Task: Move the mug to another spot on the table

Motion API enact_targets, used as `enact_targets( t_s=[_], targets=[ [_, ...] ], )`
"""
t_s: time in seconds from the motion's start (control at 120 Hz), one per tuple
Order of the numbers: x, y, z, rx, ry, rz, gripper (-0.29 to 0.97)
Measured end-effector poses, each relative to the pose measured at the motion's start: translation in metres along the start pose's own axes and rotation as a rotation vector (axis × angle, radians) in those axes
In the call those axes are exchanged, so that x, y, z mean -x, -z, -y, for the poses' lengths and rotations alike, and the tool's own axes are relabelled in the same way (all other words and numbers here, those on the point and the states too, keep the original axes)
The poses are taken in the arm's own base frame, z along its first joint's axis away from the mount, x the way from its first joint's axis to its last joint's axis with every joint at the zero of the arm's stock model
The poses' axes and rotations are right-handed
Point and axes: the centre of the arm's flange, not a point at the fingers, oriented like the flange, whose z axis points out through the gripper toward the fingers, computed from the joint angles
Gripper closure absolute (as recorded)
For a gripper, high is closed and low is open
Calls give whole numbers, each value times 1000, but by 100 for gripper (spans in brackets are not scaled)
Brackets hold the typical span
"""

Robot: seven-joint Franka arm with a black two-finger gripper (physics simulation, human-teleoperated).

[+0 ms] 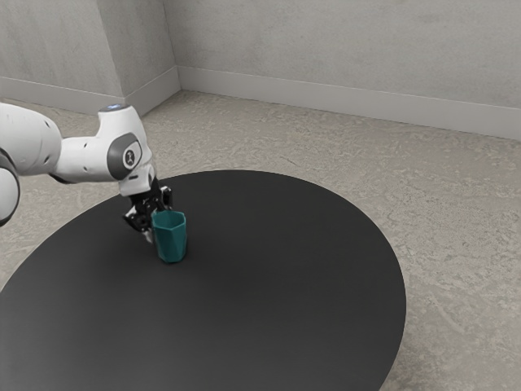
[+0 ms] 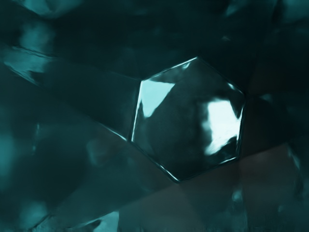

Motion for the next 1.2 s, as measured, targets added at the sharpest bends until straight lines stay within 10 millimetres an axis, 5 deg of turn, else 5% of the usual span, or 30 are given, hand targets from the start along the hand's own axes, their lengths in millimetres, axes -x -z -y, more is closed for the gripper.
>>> enact_targets(
  t_s=[0.142, 0.467, 0.7, 0.875, 1.2],
  targets=[
    [1, 10, 0, -38, 34, -55, 56],
    [0, 27, -14, -30, 108, -261, 67],
    [-33, 38, -37, 33, 76, -371, 72],
    [-69, 15, -45, 80, 27, -406, 72],
    [-80, -28, -46, 104, 12, -423, 71]
  ],
)
